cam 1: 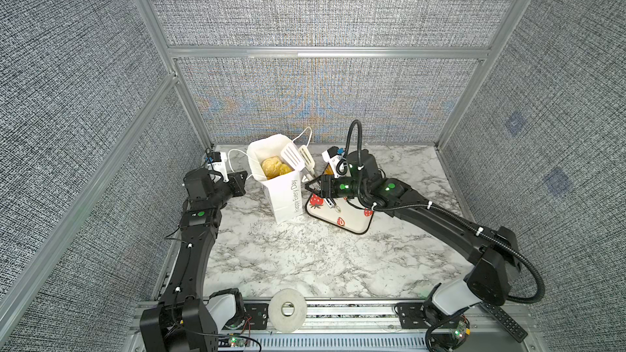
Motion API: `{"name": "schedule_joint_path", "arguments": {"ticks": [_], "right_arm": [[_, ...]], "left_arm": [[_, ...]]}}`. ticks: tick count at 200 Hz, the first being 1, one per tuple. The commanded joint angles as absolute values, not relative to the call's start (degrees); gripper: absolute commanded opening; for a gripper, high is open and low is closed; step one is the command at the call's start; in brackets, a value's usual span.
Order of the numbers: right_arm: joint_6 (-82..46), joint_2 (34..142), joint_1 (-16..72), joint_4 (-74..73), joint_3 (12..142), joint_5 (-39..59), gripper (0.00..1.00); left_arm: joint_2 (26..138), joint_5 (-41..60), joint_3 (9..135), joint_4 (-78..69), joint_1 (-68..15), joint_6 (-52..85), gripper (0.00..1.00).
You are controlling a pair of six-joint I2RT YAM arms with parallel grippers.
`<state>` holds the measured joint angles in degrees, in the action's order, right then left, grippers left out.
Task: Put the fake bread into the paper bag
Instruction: 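Lower the striped roll into the bag and open the right tongs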
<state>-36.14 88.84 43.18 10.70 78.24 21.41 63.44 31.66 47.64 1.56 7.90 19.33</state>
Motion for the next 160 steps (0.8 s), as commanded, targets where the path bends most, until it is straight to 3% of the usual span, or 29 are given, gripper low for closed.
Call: {"name": "schedule_joint_path", "arguments": {"ticks": [1, 160], "right_arm": [[-35.86, 88.29, 43.22, 9.58, 78.40, 21.53, 0.51], [-31.28, 78.62, 39.82, 15.56, 76.18, 14.77, 0.51]], "left_arm": [[63.21, 32.32, 47.85, 1.23, 7.99, 19.06, 0.00], [63.16, 32.17, 47.94, 1.22, 7.96, 19.00, 0.00]]}}
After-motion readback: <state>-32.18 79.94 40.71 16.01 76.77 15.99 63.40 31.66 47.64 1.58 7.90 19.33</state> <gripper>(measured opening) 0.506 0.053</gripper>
